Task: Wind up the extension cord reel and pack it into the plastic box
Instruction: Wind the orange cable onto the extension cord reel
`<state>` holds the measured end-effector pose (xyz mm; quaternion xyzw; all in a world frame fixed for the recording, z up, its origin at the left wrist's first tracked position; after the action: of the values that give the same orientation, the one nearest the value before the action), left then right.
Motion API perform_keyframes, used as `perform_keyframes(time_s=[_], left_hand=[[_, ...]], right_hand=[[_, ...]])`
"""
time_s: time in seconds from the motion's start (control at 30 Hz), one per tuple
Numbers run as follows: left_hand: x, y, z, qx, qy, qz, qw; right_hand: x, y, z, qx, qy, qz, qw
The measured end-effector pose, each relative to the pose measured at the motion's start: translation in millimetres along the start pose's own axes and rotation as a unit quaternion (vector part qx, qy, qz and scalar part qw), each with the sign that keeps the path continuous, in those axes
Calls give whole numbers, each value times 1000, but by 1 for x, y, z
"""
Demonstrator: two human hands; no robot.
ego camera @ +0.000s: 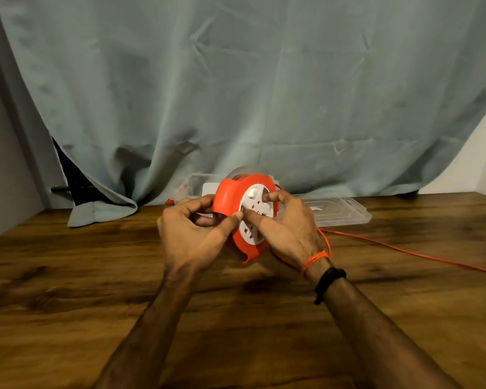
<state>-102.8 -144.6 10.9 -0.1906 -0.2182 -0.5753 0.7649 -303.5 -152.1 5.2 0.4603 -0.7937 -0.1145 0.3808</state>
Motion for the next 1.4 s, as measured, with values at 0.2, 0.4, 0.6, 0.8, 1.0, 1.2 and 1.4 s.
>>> perform_keyframes(time_s=[0.2, 0.4, 0.6, 0.8, 1.0, 1.2, 1.4], left_hand=[[2, 4, -3, -27, 26, 12, 999], [3, 4, -8, -27, 46, 16, 998], [5, 8, -13, -45, 69, 29, 996], [5, 8, -13, -53, 78, 24, 995], [2, 4, -7, -70, 68, 12, 995], [0, 2, 0, -72, 47, 19, 996], [-1, -4, -5, -60, 41, 5, 997]], right_hand=[[0, 1, -12, -51, 68, -87, 993], [-3, 21, -28, -197, 259, -21, 945], [-10, 9, -34, -226, 327, -69, 915], [-16, -3, -38, -258, 354, -87, 895], [-18, -5, -39, -272, 347, -60, 895], [-17, 10, -38, -172, 264, 3, 949], [-2, 3, 3, 18, -60, -3, 998]])
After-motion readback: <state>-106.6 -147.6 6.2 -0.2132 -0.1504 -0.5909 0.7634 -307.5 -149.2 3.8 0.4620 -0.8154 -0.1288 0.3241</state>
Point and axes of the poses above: each hand's wrist, its own x-axis towards the middle knuckle, its own y-axis out of the back of the hand, z = x × y, the point moved 9 cm from there along x, towards the middle knuckle, and after that the axes turned 9 degrees about -x, right-handed, at the moved point
